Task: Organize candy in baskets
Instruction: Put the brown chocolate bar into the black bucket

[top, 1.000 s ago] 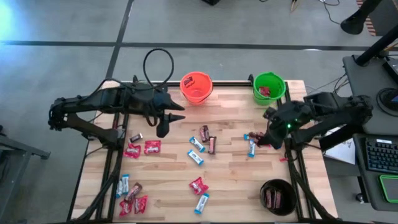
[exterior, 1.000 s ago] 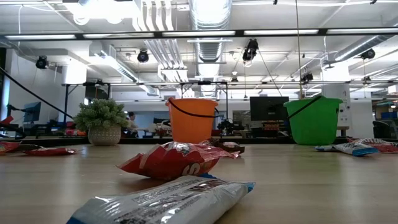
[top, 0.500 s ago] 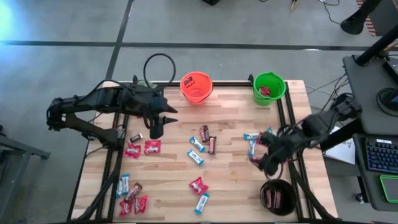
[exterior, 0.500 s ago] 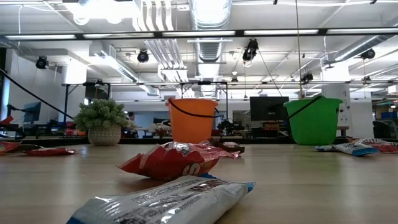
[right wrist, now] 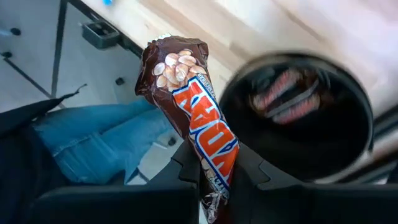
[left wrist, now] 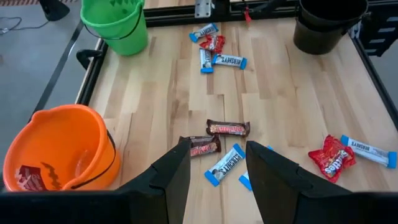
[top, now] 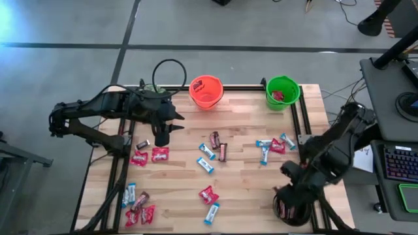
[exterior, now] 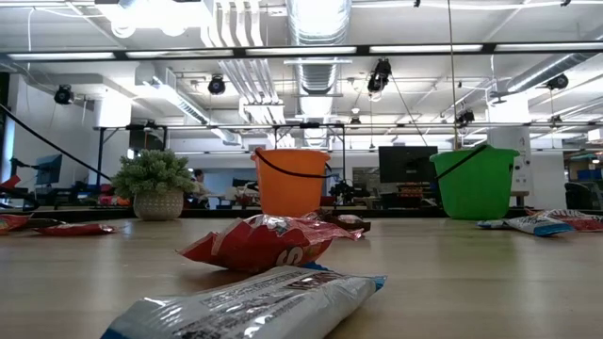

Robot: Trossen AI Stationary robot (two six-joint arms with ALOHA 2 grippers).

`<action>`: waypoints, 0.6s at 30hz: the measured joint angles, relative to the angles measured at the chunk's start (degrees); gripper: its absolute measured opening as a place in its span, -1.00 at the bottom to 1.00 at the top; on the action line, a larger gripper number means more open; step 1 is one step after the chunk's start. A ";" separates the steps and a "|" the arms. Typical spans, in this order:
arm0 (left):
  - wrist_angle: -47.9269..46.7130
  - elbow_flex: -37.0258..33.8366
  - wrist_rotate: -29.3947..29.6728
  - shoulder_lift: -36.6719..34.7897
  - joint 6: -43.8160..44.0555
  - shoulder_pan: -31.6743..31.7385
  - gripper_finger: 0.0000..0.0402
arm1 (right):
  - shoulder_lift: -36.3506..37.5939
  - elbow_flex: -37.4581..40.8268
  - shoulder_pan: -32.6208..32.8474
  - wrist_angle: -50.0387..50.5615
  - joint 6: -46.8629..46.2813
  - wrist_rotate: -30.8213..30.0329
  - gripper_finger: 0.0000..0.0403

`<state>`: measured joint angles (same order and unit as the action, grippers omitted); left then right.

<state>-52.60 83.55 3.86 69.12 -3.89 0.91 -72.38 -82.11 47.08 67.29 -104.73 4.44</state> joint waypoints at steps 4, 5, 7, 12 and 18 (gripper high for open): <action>-0.30 0.00 -0.02 0.00 -0.10 0.00 -0.32 | -0.72 0.00 4.09 0.03 -7.16 0.01 -0.86; -0.35 0.00 -0.02 0.00 -0.11 0.00 -0.32 | -0.91 0.00 5.01 0.03 -8.63 0.03 -0.86; -0.35 0.00 -0.02 0.00 -0.09 0.00 -0.32 | -1.25 0.00 6.79 0.02 -11.35 0.17 -0.86; -0.35 0.00 -0.04 0.00 -0.09 0.00 -0.32 | -2.44 0.01 9.98 0.12 -15.90 3.42 -0.86; -0.35 0.00 -0.50 0.00 0.06 0.00 -0.32 | -3.44 0.02 12.10 0.27 -18.73 5.25 -0.86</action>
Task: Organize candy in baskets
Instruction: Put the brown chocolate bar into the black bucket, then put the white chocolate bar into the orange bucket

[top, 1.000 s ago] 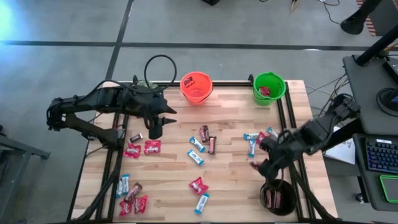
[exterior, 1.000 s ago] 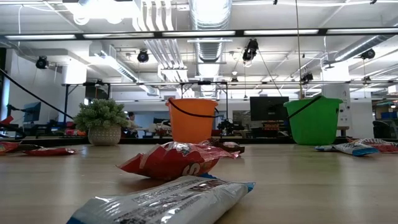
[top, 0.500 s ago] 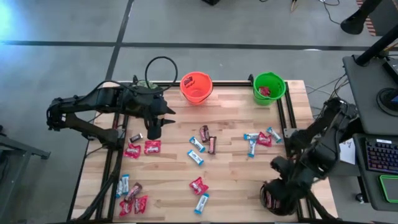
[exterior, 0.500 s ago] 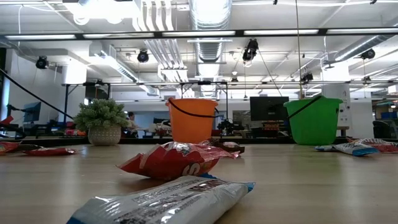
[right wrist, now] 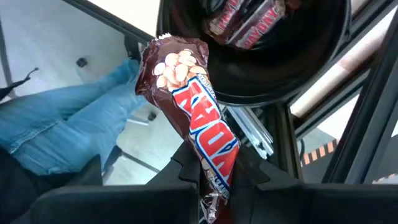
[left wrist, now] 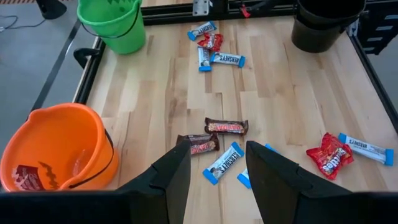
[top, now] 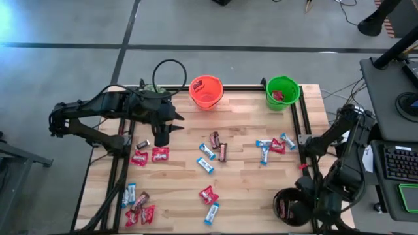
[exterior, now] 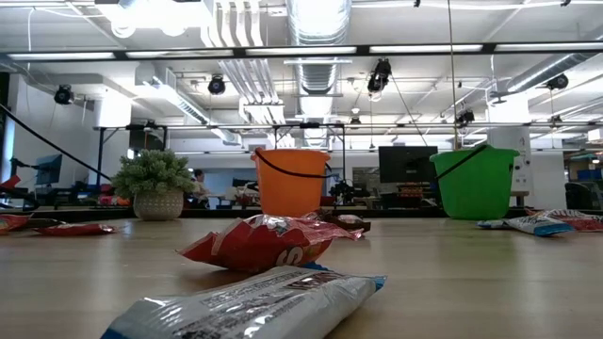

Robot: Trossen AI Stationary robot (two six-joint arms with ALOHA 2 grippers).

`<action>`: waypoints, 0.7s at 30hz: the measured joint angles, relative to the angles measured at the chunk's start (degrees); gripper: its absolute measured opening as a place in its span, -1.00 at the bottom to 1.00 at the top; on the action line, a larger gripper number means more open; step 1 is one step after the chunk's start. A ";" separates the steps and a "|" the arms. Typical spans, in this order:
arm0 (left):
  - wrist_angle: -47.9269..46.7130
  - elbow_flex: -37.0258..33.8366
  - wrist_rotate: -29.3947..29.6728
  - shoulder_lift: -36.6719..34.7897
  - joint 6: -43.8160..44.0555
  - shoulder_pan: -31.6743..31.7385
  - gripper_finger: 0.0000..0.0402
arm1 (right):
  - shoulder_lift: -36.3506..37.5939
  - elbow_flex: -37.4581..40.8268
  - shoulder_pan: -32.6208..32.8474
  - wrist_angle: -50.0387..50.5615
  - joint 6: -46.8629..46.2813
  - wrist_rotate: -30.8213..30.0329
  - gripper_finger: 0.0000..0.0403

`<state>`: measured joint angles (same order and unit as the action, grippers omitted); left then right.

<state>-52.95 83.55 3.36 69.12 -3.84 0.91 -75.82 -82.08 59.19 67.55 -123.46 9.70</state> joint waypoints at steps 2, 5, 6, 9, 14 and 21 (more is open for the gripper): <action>0.02 0.00 -0.50 0.00 0.01 0.00 -0.32 | -0.19 0.00 0.21 0.37 -0.02 -0.05 -0.86; 0.16 0.00 -1.12 0.00 0.02 0.00 -0.32 | -0.34 0.00 0.19 1.59 0.00 -0.26 -0.85; 0.24 0.00 -1.14 0.00 0.02 0.00 -0.32 | -0.35 0.00 0.19 2.06 0.04 -0.26 -0.84; 0.24 0.00 -1.19 0.00 0.02 0.00 -0.32 | -0.40 0.00 0.19 5.66 0.15 -0.24 -0.76; 0.20 0.00 -1.36 0.00 0.01 0.00 -0.32 | -0.41 0.00 0.19 8.84 -0.10 -0.22 -0.57; -0.02 0.00 -1.42 0.00 -0.15 0.00 -0.32 | -0.32 0.00 0.19 6.66 -0.13 -0.24 -0.35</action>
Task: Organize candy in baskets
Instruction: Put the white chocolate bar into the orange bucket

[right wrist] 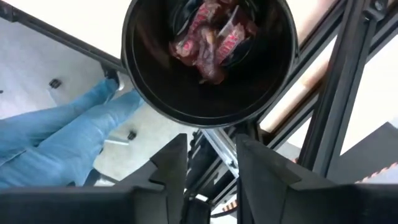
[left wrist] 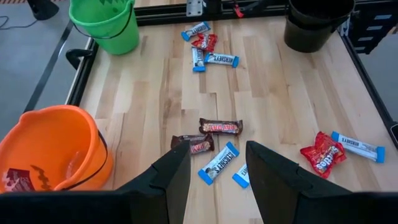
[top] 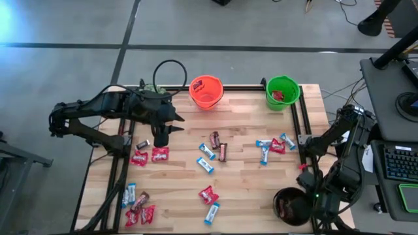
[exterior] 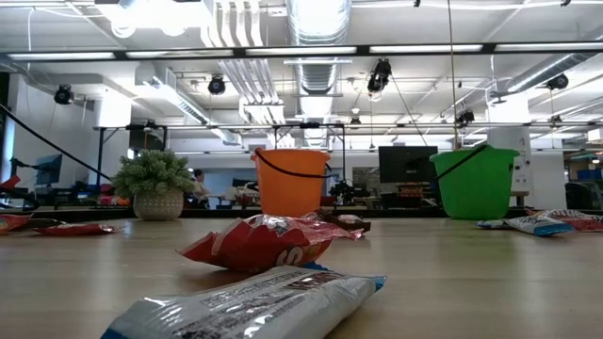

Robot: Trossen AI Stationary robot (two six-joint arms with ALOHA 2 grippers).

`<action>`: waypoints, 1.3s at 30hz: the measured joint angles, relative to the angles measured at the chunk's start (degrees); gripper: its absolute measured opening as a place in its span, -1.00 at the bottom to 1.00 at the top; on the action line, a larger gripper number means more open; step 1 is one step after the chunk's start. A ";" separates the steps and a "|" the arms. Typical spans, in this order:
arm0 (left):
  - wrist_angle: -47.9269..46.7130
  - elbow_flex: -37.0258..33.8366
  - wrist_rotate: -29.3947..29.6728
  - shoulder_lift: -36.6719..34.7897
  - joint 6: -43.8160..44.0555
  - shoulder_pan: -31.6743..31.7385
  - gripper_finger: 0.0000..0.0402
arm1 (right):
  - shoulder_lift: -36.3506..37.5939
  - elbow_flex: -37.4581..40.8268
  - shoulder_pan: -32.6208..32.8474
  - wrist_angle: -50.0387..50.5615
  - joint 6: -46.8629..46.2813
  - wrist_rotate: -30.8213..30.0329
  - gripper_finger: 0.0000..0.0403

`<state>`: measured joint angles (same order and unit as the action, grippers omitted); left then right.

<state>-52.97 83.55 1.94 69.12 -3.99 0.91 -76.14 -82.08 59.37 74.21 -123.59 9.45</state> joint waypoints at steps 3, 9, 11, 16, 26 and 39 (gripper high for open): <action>0.02 0.00 -0.01 0.00 0.00 0.00 -0.32 | 0.02 0.00 -0.02 0.12 0.17 -0.42 -0.30; 0.00 0.00 -0.05 0.09 -0.02 0.00 -0.32 | 0.02 0.00 -0.04 1.55 -0.06 -10.56 -0.24; 0.02 0.00 -0.05 0.09 -0.02 0.00 -0.32 | 0.04 0.00 -0.29 2.88 -0.62 -15.26 -0.22; 0.02 0.00 -0.05 0.09 -0.02 0.00 -0.32 | 0.07 0.00 -2.40 6.47 0.29 -20.97 -0.15; 0.00 0.00 -2.02 0.11 -0.04 0.00 -0.32 | 0.07 0.00 -13.21 9.32 9.13 -24.57 0.02; -0.42 0.00 -2.80 0.11 -0.04 -0.02 -0.32 | 0.00 0.00 -31.92 9.07 23.76 -24.71 0.12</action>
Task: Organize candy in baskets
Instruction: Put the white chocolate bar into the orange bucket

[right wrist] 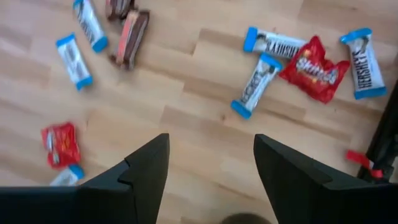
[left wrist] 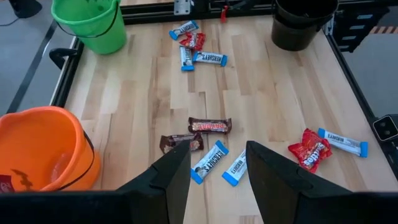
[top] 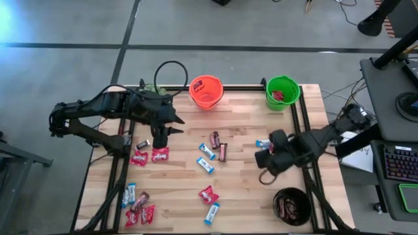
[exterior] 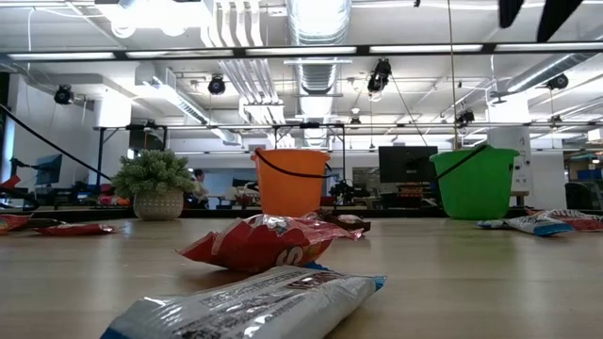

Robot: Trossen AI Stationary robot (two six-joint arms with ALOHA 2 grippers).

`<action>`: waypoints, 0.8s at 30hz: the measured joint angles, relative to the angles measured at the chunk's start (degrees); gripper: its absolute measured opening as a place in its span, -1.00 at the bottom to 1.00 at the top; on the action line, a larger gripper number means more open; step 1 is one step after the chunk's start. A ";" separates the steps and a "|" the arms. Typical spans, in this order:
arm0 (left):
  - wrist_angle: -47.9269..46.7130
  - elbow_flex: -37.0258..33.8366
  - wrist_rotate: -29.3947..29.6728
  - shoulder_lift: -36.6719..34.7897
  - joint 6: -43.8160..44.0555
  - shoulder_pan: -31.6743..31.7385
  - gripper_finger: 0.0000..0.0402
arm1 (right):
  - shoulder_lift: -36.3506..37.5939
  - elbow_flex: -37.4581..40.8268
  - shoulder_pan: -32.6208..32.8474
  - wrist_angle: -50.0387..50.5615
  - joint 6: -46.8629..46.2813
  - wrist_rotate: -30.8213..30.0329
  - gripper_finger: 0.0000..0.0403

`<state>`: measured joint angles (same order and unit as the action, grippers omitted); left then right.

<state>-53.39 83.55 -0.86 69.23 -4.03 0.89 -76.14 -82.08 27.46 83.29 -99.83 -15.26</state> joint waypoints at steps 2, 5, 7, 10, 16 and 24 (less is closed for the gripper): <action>-0.10 0.00 0.01 0.00 0.00 0.00 -0.32 | -0.19 0.04 -2.18 -0.02 0.06 -0.91 0.12; -0.65 0.00 0.04 0.00 0.00 0.00 -0.32 | -1.16 0.42 -5.08 0.10 1.60 -2.28 0.12; -0.83 0.00 0.07 0.00 0.00 0.00 -0.32 | -2.22 0.79 -6.95 0.14 2.32 -2.42 0.12; -1.43 0.00 0.07 0.00 0.00 0.00 -0.32 | -3.66 1.35 -9.19 0.18 3.62 -2.59 0.12; -2.43 0.00 -0.13 0.02 0.00 0.00 -0.32 | -5.74 3.40 -12.93 0.33 4.45 -2.21 0.12; -4.69 0.00 -0.15 0.02 0.00 0.00 -0.32 | -5.39 9.72 -15.99 -1.98 3.35 1.93 0.12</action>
<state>-58.09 83.55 -1.02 69.25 -4.03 0.89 -81.53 -72.37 11.47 81.31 -96.47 -13.33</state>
